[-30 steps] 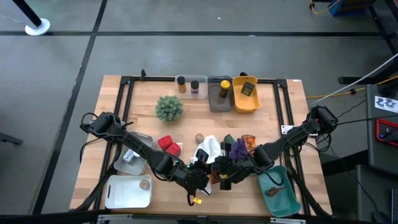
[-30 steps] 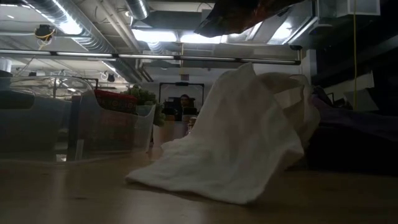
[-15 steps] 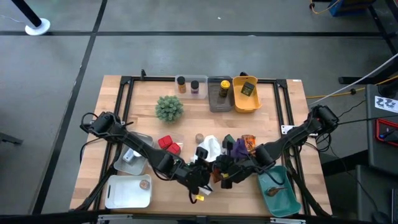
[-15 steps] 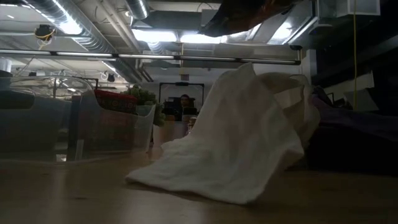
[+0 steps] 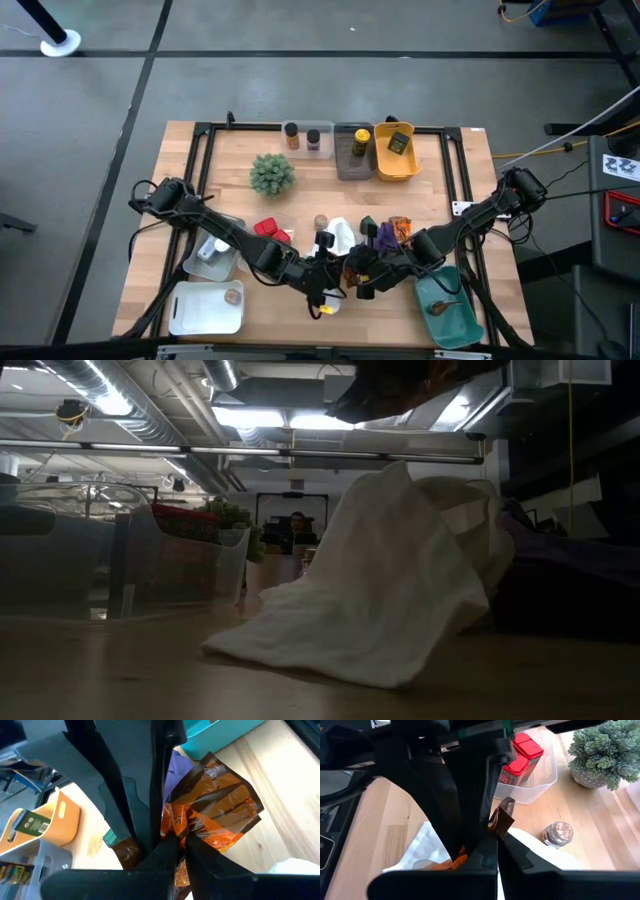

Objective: Sort spices by type
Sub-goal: Put the bottom orange seasoning bag into the green bin

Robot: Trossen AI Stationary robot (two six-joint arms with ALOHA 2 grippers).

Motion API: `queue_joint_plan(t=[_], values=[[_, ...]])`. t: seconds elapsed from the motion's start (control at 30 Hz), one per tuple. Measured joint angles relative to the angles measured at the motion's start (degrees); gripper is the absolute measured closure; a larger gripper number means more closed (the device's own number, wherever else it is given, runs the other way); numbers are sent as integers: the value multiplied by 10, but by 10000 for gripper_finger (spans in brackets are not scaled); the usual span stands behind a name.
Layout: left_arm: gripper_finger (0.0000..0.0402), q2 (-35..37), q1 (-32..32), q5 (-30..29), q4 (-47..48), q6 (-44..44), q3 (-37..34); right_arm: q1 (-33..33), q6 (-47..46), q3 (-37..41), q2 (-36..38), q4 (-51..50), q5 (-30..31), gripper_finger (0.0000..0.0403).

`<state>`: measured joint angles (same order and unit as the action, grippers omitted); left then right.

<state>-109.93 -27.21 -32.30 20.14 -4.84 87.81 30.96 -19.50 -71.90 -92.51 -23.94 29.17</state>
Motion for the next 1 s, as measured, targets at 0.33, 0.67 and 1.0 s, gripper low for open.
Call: queue_joint_plan(t=[0.33, 0.67, 1.0], values=[[381, 0, 8, 8, -13, -3, 0, 0, -1, 0, 1, -3, 0, 402], [274, -1, 9, 10, -39, -4, -1, 0, -1, 0, 2, -1, 3, 403], [228, 20, -40, 7, -39, -77, 2, 2, -19, 0, 36, -41, 2, 403]])
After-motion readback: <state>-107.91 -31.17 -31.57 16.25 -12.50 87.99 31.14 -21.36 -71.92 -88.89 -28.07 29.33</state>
